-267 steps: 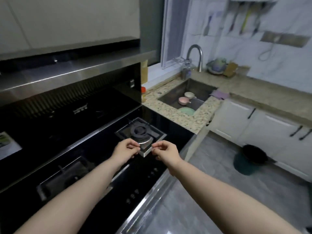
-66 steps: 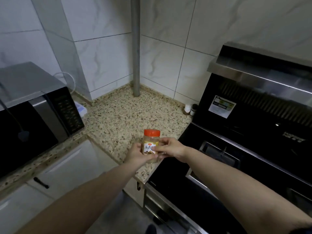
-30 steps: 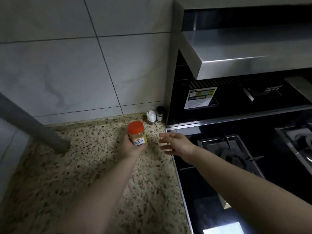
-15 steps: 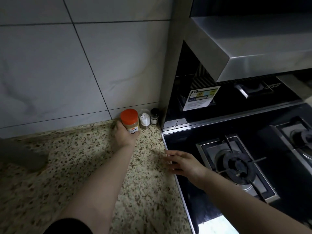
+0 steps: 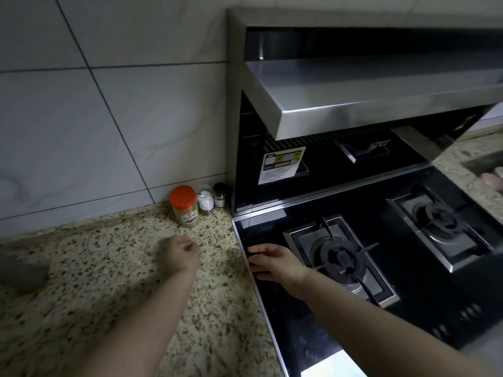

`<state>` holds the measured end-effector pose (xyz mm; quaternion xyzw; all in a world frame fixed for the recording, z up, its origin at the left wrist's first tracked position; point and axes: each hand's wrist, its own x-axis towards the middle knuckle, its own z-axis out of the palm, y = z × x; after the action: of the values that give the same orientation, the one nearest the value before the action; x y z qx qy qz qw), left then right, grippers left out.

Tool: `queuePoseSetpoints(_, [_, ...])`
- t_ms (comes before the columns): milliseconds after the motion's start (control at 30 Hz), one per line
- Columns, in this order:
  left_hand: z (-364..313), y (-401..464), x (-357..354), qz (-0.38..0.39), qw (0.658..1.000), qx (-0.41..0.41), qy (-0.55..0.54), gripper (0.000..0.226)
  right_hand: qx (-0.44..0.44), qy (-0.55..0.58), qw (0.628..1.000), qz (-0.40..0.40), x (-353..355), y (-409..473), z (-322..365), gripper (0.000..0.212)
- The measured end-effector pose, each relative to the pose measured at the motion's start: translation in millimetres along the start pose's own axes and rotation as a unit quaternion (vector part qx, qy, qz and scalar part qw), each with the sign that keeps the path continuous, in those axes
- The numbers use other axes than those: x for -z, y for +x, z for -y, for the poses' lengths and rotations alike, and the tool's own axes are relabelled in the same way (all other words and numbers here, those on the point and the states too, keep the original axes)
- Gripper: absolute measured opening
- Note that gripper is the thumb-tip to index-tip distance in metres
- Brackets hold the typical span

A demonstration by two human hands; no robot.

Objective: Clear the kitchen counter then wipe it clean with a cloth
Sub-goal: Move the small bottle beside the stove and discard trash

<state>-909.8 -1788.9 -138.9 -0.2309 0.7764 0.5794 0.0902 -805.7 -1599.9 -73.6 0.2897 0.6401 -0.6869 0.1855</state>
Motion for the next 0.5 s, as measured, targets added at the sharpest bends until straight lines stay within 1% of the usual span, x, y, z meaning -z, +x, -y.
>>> queuePoseSetpoints(67, [-0.4,-17.1,-5.9,0.057,0.998,0.007,-0.023,0.008,0.020,-0.005,1.000,-0.013,11.6,-11.8,4.8,0.022])
queuePoseSetpoints(133, [-12.0,-46.2,-23.6,0.115,0.993,-0.019,-0.017,0.002,0.046,0.001,0.998,-0.039,35.6,-29.4,7.5,0.022])
queuePoseSetpoints(267, [-31.7,-85.9,-62.9,0.199,0.976,-0.086,0.023,0.010,0.076,0.016,0.993,-0.089,72.9,-53.3,9.4,0.024])
queuePoseSetpoints(433, [-62.8,-171.8,-146.7,0.302,0.941,-0.150,0.023,0.015,0.105,0.057,0.978,-0.174,158.2,-112.7,-0.5,0.023])
queuePoseSetpoints(467, [-66.7,-178.6,-153.7,0.311,0.937,-0.160,0.023,0.015,0.109,0.060,0.975,-0.183,162.9,-115.8,0.0,0.021])
queuePoseSetpoints(500, [-71.3,-209.0,-176.8,0.332,0.928,-0.170,0.027,0.014,0.117,0.068,0.969,-0.207,189.7,-135.6,-8.8,0.020])
